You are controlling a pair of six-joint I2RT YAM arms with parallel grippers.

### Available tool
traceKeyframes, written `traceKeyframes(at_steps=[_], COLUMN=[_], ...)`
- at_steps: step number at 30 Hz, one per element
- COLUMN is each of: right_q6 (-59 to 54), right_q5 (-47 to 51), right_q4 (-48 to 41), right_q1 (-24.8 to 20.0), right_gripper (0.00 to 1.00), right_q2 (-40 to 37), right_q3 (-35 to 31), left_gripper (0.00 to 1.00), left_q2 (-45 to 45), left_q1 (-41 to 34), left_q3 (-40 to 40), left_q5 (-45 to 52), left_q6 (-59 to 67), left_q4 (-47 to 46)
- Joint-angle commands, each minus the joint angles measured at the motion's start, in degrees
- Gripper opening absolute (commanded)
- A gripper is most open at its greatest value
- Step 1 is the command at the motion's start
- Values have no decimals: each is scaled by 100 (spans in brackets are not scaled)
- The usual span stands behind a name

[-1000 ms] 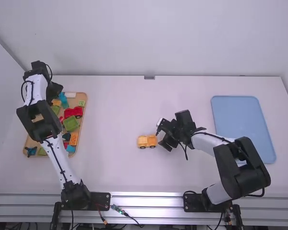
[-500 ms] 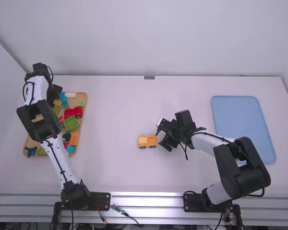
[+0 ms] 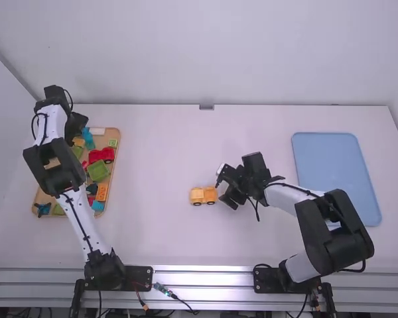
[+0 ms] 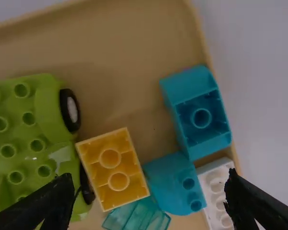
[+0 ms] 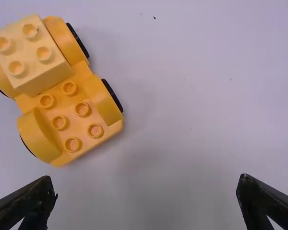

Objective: Assemble lego blocks to make yellow taxi

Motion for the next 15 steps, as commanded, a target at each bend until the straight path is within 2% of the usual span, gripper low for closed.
traceKeyframes(at_steps=[1,15], right_q6=[28,28], right_q5=[-28,-28], right_q4=[-31,-50], right_q1=[22,22], right_gripper=[99,100], right_q2=[-127,-127], right_q3=[-31,-31], left_gripper=[84,86], left_q2=[-50,-50], left_q1=[13,24], left_q3=[-50,-501], left_q5=[271,299], left_q6=[243,17], left_q4=[11,232])
